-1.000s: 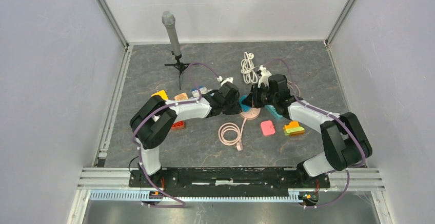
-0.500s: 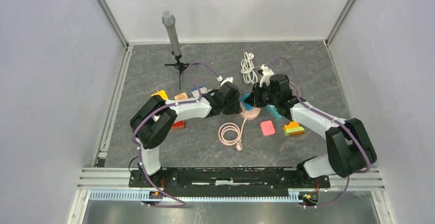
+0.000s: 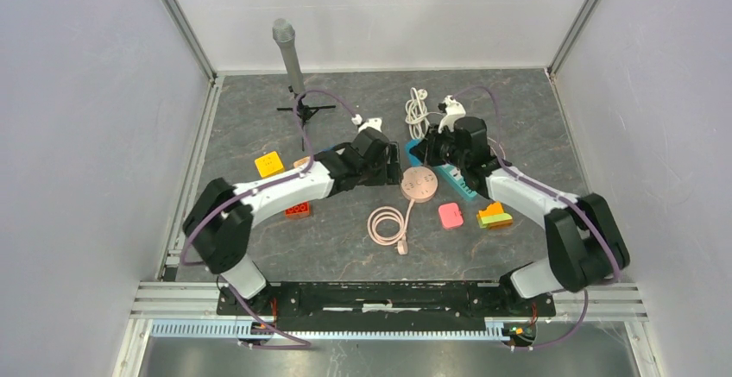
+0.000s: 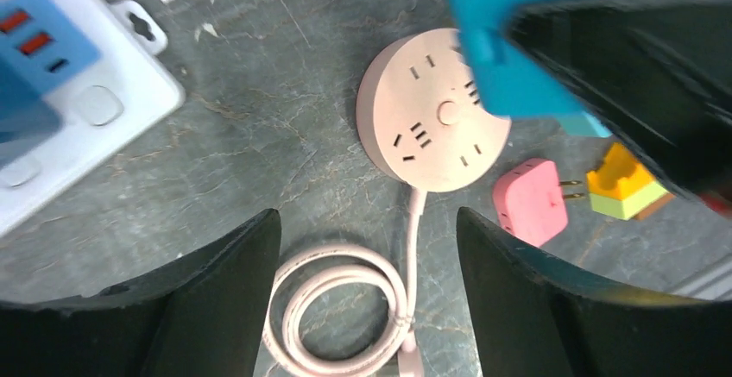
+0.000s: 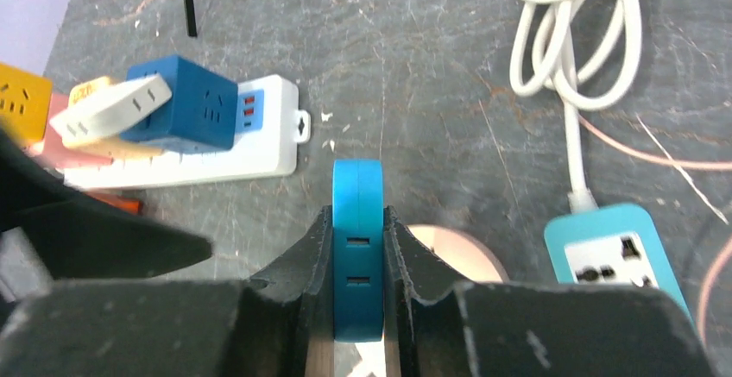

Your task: Pull the plug off the socket

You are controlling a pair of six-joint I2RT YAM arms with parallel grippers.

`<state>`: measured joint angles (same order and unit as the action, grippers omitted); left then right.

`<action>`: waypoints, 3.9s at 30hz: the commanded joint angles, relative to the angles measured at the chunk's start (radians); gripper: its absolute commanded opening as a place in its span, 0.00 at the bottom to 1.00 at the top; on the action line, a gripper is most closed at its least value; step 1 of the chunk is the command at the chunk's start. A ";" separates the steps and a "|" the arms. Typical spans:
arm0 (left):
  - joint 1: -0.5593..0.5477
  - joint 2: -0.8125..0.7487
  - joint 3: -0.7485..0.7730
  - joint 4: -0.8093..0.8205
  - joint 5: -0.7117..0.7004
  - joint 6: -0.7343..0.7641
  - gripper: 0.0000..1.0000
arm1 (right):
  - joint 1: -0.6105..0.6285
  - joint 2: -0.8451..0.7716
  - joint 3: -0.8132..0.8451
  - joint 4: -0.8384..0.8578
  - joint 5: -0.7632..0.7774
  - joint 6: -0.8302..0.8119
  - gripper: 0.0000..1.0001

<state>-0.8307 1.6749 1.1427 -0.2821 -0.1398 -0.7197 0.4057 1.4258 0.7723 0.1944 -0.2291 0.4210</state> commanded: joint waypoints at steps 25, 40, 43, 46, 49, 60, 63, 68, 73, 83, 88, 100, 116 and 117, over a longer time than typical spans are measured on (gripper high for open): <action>0.079 -0.632 -0.165 -0.297 -0.222 0.113 1.00 | -0.055 0.498 0.278 0.157 -0.179 0.055 0.46; 0.141 -0.775 -0.169 -0.419 -0.297 0.152 1.00 | 0.018 0.190 0.145 0.083 0.024 0.025 0.72; 0.143 -0.799 -0.171 -0.431 -0.299 0.152 1.00 | 0.110 0.091 0.080 0.067 0.105 0.039 0.77; 0.145 -0.821 -0.169 -0.437 -0.297 0.149 1.00 | 0.213 0.003 -0.006 0.123 0.184 0.120 0.80; 0.145 -0.842 -0.158 -0.460 -0.313 0.150 1.00 | 0.328 -0.060 -0.064 0.166 0.273 0.193 0.82; 0.147 -0.902 -0.105 -0.606 -0.326 0.123 1.00 | 0.557 0.011 0.107 0.084 0.549 0.202 0.84; 0.146 -0.909 -0.086 -0.626 -0.312 0.132 1.00 | 0.588 0.039 0.123 0.099 0.691 0.409 0.82; 0.147 -0.916 -0.076 -0.647 -0.338 0.135 1.00 | 0.603 0.155 0.225 0.062 0.726 0.703 0.79; 0.147 -0.937 -0.065 -0.700 -0.414 0.154 1.00 | 0.619 0.309 0.398 -0.031 0.706 0.861 0.76; 0.147 -0.965 -0.045 -0.716 -0.396 0.159 1.00 | 0.641 0.425 0.505 -0.139 0.864 1.083 0.65; 0.147 -0.967 -0.056 -0.714 -0.427 0.172 1.00 | 0.641 0.455 0.503 -0.118 0.910 1.130 0.54; 0.147 -0.920 -0.102 -0.646 -0.417 0.180 1.00 | 0.581 0.439 0.410 -0.010 0.907 1.123 0.11; 0.215 -0.661 0.000 -0.489 -0.207 0.153 1.00 | 0.298 0.362 0.275 0.137 0.350 0.709 0.00; 0.228 -0.642 0.004 -0.482 -0.190 0.148 1.00 | 0.287 0.366 0.285 0.116 0.323 0.685 0.00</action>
<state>-0.6403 0.9783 1.1023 -0.8490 -0.4034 -0.5747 0.7536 1.8091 1.0683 0.3313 0.2382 1.3243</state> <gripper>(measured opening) 0.994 0.048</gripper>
